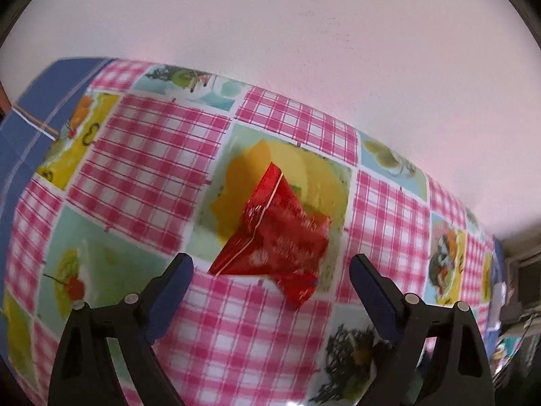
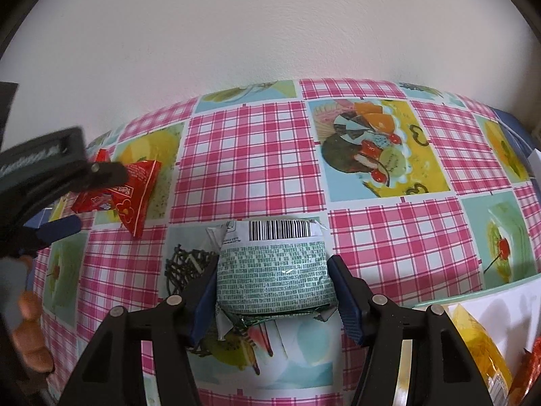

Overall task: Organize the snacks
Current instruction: 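Grasp the green-white pouch with the right tool while the left tool grasps the red candy bag, then carry the green-white pouch and red candy bag over the tray with both tools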

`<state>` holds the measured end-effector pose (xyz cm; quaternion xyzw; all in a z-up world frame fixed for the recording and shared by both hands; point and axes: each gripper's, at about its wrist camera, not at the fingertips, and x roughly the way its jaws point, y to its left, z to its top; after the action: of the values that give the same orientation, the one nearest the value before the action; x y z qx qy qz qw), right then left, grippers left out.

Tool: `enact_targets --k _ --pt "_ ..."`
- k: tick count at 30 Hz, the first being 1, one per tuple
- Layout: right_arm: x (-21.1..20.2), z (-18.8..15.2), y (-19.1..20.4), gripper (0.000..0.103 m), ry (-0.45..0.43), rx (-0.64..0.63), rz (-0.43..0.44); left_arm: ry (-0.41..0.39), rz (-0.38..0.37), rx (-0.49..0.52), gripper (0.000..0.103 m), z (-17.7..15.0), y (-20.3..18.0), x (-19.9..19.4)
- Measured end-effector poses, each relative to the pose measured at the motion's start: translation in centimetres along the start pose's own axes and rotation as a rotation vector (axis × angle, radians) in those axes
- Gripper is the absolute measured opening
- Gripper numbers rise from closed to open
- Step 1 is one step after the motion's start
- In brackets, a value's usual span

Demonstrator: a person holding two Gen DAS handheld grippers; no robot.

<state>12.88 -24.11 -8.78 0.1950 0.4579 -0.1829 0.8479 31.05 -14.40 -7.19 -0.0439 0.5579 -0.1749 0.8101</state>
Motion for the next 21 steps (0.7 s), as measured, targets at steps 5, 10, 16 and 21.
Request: enact_targets --k 5,10,16,21 --pt "0.0 0.1 -0.2 0.064 -0.002 0.000 -0.005 0.020 0.028 0.024 0.065 0.4 -0.7 1.6" --pt "-0.1 0.0 0.3 0.064 0.007 -0.005 -0.004 0.008 0.015 0.017 0.059 -0.3 -1.6 2.0" --pt "-0.6 -0.2 0.1 0.063 0.063 0.025 0.023 0.000 0.001 -0.027 0.057 -2.3 -1.2 0.5" --pt "-2.4 -0.7 -0.1 0.063 0.095 0.043 0.036 -0.042 -0.020 -0.076 0.057 -5.3 -0.3 -3.0"
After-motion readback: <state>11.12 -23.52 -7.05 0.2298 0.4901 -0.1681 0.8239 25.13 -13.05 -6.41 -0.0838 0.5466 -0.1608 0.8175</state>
